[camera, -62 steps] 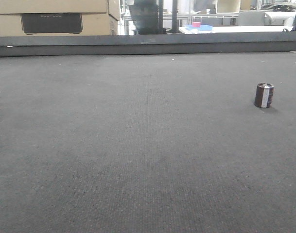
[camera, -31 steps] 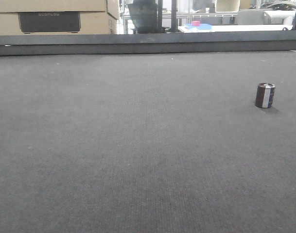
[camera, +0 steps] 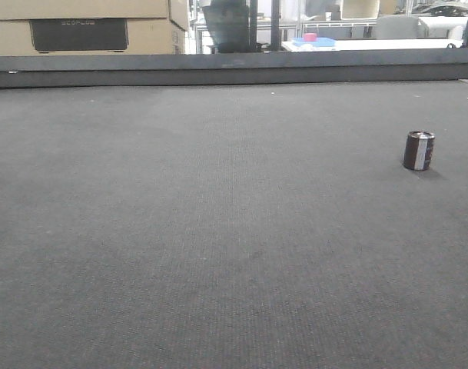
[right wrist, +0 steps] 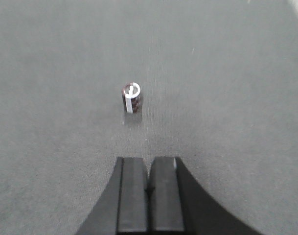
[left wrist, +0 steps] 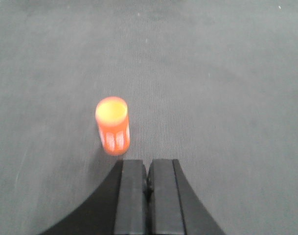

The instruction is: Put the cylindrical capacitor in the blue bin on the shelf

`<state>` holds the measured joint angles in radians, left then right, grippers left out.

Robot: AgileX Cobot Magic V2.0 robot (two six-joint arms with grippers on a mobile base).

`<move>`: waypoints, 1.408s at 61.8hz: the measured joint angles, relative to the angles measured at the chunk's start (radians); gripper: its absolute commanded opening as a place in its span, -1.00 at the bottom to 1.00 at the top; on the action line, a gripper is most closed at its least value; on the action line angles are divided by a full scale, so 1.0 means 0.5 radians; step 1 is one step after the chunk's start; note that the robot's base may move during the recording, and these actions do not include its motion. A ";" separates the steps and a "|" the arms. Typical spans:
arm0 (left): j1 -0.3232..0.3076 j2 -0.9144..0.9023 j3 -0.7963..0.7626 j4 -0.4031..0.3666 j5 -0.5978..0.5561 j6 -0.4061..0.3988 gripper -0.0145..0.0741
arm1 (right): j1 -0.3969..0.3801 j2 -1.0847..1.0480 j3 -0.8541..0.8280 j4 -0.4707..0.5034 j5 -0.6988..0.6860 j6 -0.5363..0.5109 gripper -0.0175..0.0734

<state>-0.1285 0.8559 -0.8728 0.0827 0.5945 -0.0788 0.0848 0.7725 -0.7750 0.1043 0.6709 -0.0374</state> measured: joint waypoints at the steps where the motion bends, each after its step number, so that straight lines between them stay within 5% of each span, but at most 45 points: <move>1: 0.000 0.039 -0.020 0.000 -0.006 0.000 -0.92 | 0.000 0.054 -0.021 0.000 0.000 0.000 -0.98; 15: 0.000 0.342 -0.184 0.000 -0.055 0.000 -0.92 | 0.000 0.471 -0.254 0.069 0.014 0.000 -0.98; 32: 0.000 0.655 -0.349 -0.004 0.193 -0.004 -0.92 | 0.000 1.091 -0.743 0.097 0.388 0.015 -0.97; 45: 0.000 0.709 -0.354 -0.037 0.208 -0.004 -0.92 | 0.063 1.596 -1.209 -0.087 0.626 0.148 -0.97; 64: 0.000 0.709 -0.357 -0.092 0.211 -0.004 -0.92 | 0.132 2.144 -1.694 -0.102 0.827 0.177 -0.96; 71: 0.000 0.709 -0.357 -0.104 0.211 -0.004 -0.92 | 0.132 2.261 -1.758 -0.102 0.842 0.177 -0.62; 79: 0.000 0.709 -0.357 -0.128 0.211 -0.004 -0.92 | 0.132 2.326 -1.767 -0.102 0.864 0.181 0.17; 87: 0.000 0.709 -0.357 -0.165 0.211 -0.004 -0.92 | 0.132 2.353 -1.773 -0.082 0.846 0.181 0.40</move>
<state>-0.1285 1.2106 -1.0515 0.0000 0.7001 -0.0806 0.1510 1.9490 -1.6616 0.0631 1.0942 0.0530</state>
